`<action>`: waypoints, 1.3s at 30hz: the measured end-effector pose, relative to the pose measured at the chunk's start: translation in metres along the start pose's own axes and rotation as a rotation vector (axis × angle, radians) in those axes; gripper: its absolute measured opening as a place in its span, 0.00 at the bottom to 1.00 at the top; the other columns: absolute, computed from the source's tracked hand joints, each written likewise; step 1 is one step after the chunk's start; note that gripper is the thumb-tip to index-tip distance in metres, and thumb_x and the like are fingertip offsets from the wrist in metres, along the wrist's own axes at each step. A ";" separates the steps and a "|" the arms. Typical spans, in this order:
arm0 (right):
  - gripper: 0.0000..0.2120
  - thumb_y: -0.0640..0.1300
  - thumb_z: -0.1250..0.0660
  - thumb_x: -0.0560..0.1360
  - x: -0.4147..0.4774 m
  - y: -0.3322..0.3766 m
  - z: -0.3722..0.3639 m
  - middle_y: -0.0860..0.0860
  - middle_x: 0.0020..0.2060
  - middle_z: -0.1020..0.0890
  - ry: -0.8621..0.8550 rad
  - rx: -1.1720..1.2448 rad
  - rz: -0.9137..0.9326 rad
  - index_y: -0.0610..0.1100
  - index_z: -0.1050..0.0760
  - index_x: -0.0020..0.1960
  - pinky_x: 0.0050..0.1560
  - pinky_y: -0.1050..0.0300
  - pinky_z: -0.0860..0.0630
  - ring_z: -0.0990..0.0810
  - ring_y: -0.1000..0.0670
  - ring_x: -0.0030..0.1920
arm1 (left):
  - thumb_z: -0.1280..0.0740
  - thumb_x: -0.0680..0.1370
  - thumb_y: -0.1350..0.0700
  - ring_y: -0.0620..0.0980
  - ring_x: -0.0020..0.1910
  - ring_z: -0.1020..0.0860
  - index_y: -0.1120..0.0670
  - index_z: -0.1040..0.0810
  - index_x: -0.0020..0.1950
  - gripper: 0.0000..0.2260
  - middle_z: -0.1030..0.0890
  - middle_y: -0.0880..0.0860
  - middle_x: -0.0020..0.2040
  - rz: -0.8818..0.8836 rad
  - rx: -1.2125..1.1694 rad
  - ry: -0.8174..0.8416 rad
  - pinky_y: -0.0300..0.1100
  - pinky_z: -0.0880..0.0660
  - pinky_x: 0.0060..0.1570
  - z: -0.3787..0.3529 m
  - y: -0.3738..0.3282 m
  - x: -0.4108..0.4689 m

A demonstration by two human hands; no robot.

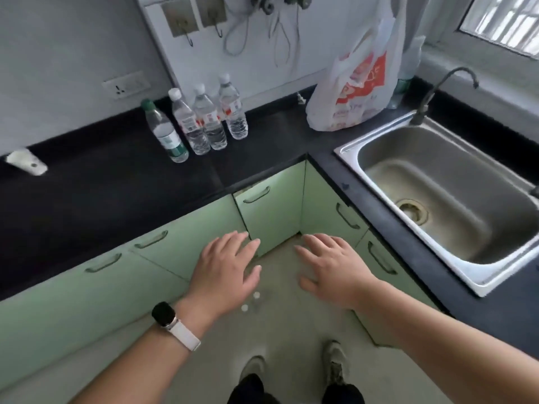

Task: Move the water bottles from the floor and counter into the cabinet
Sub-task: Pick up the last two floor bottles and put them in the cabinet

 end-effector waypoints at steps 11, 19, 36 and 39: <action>0.25 0.61 0.41 0.71 0.045 0.030 -0.079 0.45 0.59 0.21 0.153 0.073 0.215 0.47 0.23 0.60 0.53 0.48 0.24 0.22 0.41 0.57 | 0.41 0.74 0.43 0.58 0.62 0.23 0.52 0.20 0.63 0.23 0.20 0.55 0.63 0.401 -0.103 0.109 0.54 0.26 0.59 -0.072 0.044 -0.065; 0.27 0.63 0.42 0.73 0.078 0.065 -0.169 0.45 0.61 0.22 0.263 0.064 0.195 0.47 0.24 0.63 0.56 0.47 0.25 0.23 0.41 0.60 | 0.39 0.77 0.47 0.57 0.63 0.25 0.54 0.19 0.62 0.20 0.20 0.56 0.63 0.404 -0.199 -0.017 0.50 0.31 0.62 -0.153 0.095 -0.092; 0.29 0.59 0.38 0.77 0.134 0.040 -0.485 0.48 0.71 0.31 0.470 0.202 0.110 0.46 0.35 0.73 0.65 0.48 0.33 0.33 0.45 0.69 | 0.35 0.75 0.48 0.61 0.59 0.23 0.57 0.21 0.63 0.20 0.20 0.57 0.61 0.785 -0.505 0.124 0.53 0.25 0.55 -0.506 0.156 -0.122; 0.31 0.57 0.34 0.75 0.150 0.026 -0.542 0.47 0.69 0.31 0.485 0.282 0.080 0.45 0.35 0.73 0.63 0.51 0.33 0.32 0.44 0.67 | 0.35 0.77 0.47 0.57 0.64 0.26 0.55 0.23 0.66 0.21 0.22 0.53 0.65 0.929 -0.632 0.108 0.48 0.28 0.59 -0.565 0.152 -0.120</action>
Point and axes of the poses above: each hand's wrist, its own x-axis towards the middle knuckle, its own z-axis out of the back of the hand, y = z × x, the point moved 7 cm from there along x, towards the middle knuckle
